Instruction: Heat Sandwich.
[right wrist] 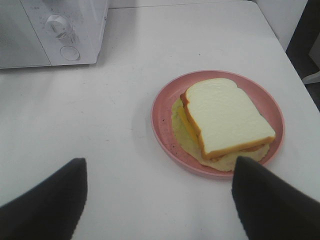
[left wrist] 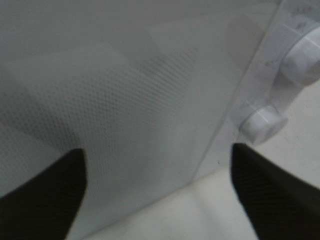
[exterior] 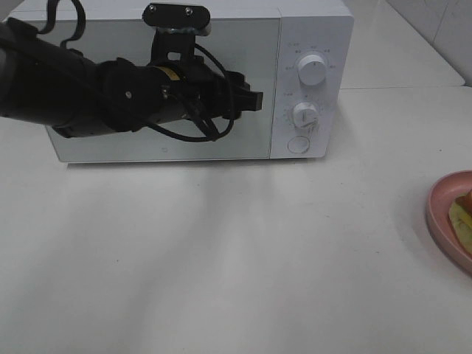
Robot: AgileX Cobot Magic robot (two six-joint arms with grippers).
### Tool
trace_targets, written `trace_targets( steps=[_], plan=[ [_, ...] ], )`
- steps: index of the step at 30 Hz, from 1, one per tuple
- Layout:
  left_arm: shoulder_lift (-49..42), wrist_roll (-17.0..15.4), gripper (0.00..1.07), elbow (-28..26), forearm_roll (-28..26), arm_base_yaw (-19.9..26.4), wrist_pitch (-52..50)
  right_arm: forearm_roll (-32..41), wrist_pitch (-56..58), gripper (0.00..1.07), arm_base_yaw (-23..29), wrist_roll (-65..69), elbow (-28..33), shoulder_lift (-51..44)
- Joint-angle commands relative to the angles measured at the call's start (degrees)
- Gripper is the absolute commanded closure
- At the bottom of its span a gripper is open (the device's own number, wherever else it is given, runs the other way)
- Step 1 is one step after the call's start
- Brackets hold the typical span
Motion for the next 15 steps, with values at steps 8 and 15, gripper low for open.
trace_targets(
  steps=[8, 15],
  plan=[
    [-4.6, -0.2, 0.03, 0.1, 1.4, 0.1, 31.1, 0.1, -0.5, 0.31, -0.1, -0.3, 0.0, -1.5],
    [-7.0, -0.2, 0.03, -0.1, 5.8, 0.1, 45.7, 0.1, -0.5, 0.31, -0.1, -0.3, 0.0, -1.5]
  ],
)
